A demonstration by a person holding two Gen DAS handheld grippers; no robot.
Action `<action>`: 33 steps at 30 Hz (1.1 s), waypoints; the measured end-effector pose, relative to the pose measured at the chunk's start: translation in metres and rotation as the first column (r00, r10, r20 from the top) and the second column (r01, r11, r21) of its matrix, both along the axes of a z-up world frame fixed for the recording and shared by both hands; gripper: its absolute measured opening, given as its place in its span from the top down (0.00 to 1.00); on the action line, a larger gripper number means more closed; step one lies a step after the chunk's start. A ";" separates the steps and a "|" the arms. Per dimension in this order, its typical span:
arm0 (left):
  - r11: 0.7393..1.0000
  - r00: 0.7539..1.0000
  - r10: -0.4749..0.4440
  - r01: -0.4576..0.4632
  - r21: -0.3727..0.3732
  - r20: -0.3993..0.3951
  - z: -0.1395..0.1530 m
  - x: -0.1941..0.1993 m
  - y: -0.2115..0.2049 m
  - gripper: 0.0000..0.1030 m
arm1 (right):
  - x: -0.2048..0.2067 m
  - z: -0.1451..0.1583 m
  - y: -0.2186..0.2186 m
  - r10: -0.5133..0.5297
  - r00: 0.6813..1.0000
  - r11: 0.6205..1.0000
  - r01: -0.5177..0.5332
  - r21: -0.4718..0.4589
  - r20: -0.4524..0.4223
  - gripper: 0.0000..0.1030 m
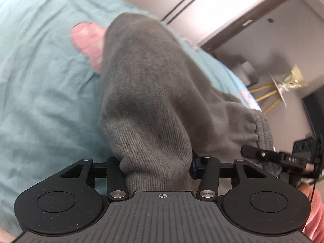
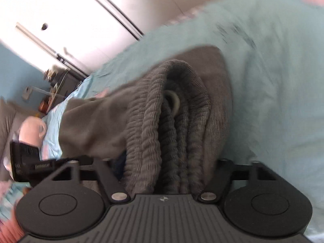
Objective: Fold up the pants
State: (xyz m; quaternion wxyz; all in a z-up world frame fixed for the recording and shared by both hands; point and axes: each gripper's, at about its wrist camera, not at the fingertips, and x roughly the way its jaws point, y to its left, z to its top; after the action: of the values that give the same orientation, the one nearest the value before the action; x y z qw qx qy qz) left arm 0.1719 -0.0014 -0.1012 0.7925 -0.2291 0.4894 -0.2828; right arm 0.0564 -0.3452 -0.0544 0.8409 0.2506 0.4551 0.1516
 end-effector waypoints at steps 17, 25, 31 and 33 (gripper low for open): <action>0.999 0.973 0.032 -0.034 0.006 0.227 0.079 0.007 -0.003 0.65 | 0.008 0.067 0.019 -0.047 0.987 0.998 0.039 0.052 0.156 0.49; 0.976 0.959 0.078 -0.129 0.176 0.272 0.083 0.056 -0.004 0.28 | 0.069 0.071 0.007 -0.121 0.964 0.992 0.110 0.060 0.236 0.43; 0.864 0.971 0.115 -0.202 0.462 0.210 0.044 0.035 0.011 0.15 | 0.069 0.036 -0.010 -0.290 0.952 0.946 0.301 -0.123 0.096 0.13; 0.877 0.968 0.129 -0.213 0.431 0.215 0.047 0.019 0.010 0.15 | 0.048 0.042 -0.012 -0.265 0.952 0.956 0.280 -0.087 0.155 0.05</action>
State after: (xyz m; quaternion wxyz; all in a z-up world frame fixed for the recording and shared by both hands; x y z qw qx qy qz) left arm 0.1905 0.0087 -0.0538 0.8866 -0.0552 0.4459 -0.1098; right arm 0.1043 -0.3574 -0.0123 0.8963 0.2538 0.3626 0.0268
